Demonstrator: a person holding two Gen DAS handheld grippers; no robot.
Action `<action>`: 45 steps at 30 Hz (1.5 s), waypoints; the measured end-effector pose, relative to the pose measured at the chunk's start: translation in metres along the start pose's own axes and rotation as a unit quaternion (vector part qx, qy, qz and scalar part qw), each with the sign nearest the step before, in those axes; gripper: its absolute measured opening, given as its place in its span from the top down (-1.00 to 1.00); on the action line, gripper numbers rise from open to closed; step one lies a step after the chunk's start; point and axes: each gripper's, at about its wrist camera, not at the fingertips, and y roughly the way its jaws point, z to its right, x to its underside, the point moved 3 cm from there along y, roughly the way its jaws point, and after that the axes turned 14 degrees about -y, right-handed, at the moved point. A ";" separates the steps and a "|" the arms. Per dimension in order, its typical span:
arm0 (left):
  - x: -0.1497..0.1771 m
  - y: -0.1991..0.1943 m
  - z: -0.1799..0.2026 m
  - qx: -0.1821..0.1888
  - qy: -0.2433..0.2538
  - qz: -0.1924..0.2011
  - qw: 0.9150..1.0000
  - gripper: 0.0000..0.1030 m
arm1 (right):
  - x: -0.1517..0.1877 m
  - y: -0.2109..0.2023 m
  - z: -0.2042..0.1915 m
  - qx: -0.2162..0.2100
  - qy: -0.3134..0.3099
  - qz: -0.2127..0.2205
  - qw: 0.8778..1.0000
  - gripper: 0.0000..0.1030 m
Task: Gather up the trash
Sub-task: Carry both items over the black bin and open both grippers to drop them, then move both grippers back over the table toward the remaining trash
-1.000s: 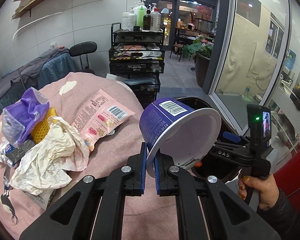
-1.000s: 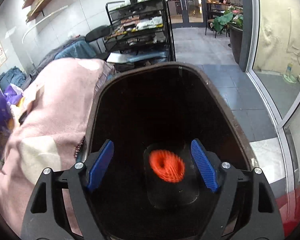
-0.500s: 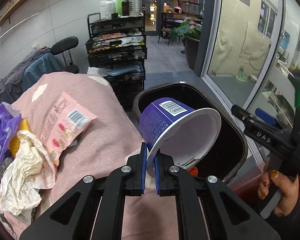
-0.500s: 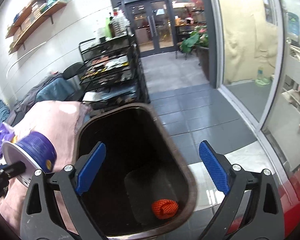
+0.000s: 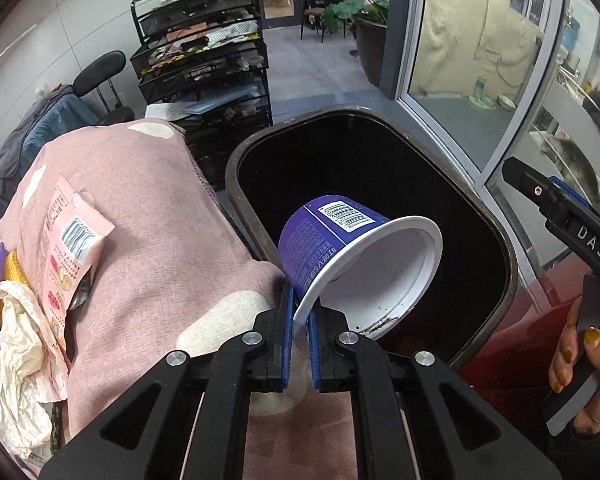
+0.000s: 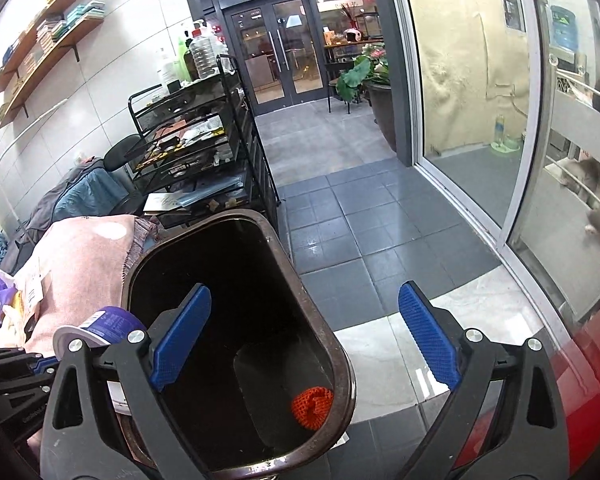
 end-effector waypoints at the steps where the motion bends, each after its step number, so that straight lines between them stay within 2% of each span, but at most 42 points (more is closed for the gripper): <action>1: 0.000 0.002 0.001 0.000 0.003 -0.004 1.000 0.82 | 0.000 0.000 0.000 -0.001 0.001 -0.001 1.000 -0.82; 3: 0.000 0.006 0.001 -0.003 0.007 -0.012 1.000 0.73 | 0.001 0.001 -0.001 -0.002 0.000 -0.003 1.000 -0.82; 5: 0.000 0.009 0.002 -0.003 0.011 -0.015 1.000 0.36 | 0.000 0.002 -0.003 -0.004 -0.002 -0.004 1.000 -0.83; 7: -0.001 0.007 0.004 0.001 0.014 -0.008 1.000 -0.19 | 0.001 0.001 -0.004 -0.004 -0.002 -0.004 1.000 -0.85; 10: 0.000 0.004 0.007 0.000 0.025 0.005 1.000 -0.43 | 0.000 0.000 -0.005 -0.005 -0.001 -0.002 1.000 -0.88; 15: -0.001 -0.005 0.010 -0.004 0.032 0.033 0.999 -0.64 | -0.001 -0.002 -0.010 -0.019 -0.005 0.002 1.000 -0.89; 22: 0.004 -0.037 0.003 0.002 0.018 0.086 0.996 -0.76 | -0.004 -0.011 -0.024 -0.037 -0.029 0.019 0.999 -0.89; 32: 0.025 -0.089 -0.018 -0.005 -0.006 0.174 0.985 -0.86 | -0.012 -0.023 -0.064 -0.083 -0.067 0.033 0.994 -0.89; 41: 0.044 -0.114 -0.051 -0.029 -0.040 0.219 0.974 -0.89 | -0.014 -0.034 -0.114 -0.136 -0.110 0.038 0.984 -0.89; 45: 0.056 -0.122 -0.074 -0.058 -0.058 0.232 0.969 -0.89 | -0.014 -0.039 -0.141 -0.164 -0.132 0.038 0.977 -0.89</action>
